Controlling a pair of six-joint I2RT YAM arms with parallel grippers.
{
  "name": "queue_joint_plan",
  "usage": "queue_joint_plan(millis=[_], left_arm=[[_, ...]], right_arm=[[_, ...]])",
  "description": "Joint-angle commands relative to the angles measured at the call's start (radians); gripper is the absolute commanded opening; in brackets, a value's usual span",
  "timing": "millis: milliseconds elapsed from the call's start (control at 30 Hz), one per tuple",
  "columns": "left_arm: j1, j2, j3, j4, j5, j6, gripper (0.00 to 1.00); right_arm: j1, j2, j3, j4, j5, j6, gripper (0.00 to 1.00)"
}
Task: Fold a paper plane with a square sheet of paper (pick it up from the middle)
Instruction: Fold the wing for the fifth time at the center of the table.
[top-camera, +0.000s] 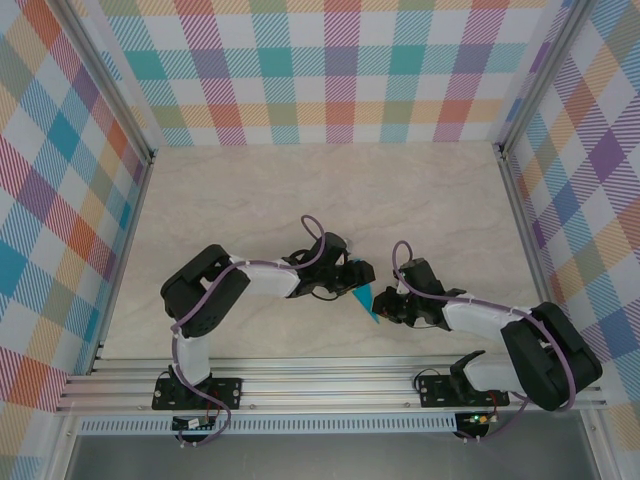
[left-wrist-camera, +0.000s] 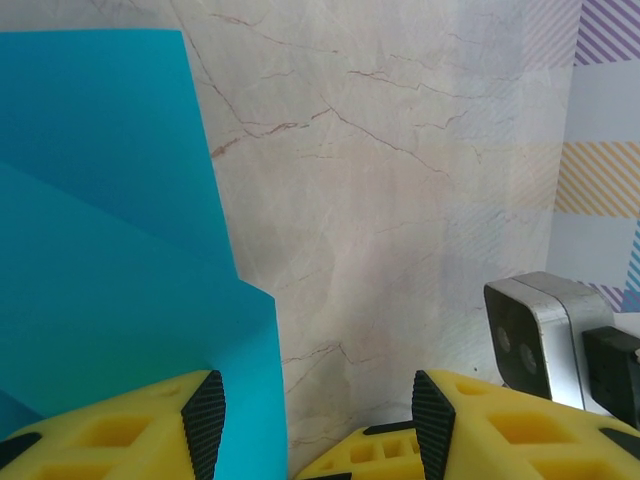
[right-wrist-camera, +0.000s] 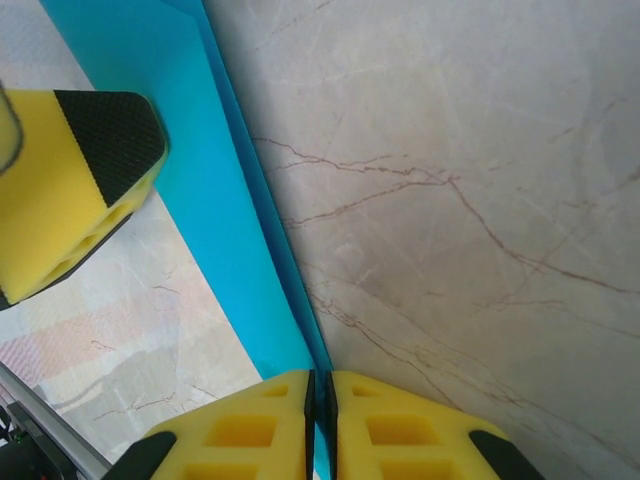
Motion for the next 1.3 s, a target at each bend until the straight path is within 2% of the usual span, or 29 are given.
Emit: queue_joint_plan(millis=[0, 200, 367, 667, 833, 900, 1033, 1100, 1167, 1267], left_arm=[[0.008, 0.027, 0.024, -0.029, 0.017, 0.020, 0.55], [0.009, 0.053, 0.039, -0.040, 0.025, 0.027, 0.54], [0.010, 0.069, 0.038, -0.046, 0.023, 0.032, 0.54], [0.010, 0.066, 0.044, -0.075, 0.022, 0.051, 0.54], [0.011, 0.065, 0.044, -0.075, 0.026, 0.051, 0.54], [0.009, 0.065, 0.044, -0.076, 0.028, 0.053, 0.54], [0.008, 0.064, 0.045, -0.077, 0.028, 0.052, 0.54], [0.010, 0.067, 0.045, -0.077, 0.027, 0.051, 0.54], [0.010, 0.065, 0.046, -0.077, 0.029, 0.051, 0.54], [0.010, 0.066, 0.047, -0.077, 0.031, 0.051, 0.54]], right_arm=[[-0.005, 0.019, 0.023, -0.069, -0.008, -0.039, 0.13], [-0.005, 0.059, 0.058, -0.107, -0.025, -0.068, 0.08], [-0.005, 0.082, 0.088, -0.158, -0.016, -0.079, 0.08], [-0.013, -0.050, 0.143, -0.261, -0.011, -0.086, 0.26], [-0.021, -0.003, 0.173, -0.217, -0.080, -0.080, 0.31], [-0.021, 0.032, 0.193, -0.213, -0.079, -0.086, 0.29], [-0.023, 0.066, 0.209, -0.169, -0.128, -0.085, 0.17], [-0.022, 0.057, 0.217, -0.207, -0.090, -0.085, 0.15], [-0.022, 0.040, 0.228, -0.278, -0.021, -0.092, 0.23], [-0.023, 0.004, 0.234, -0.337, 0.021, -0.109, 0.23]])
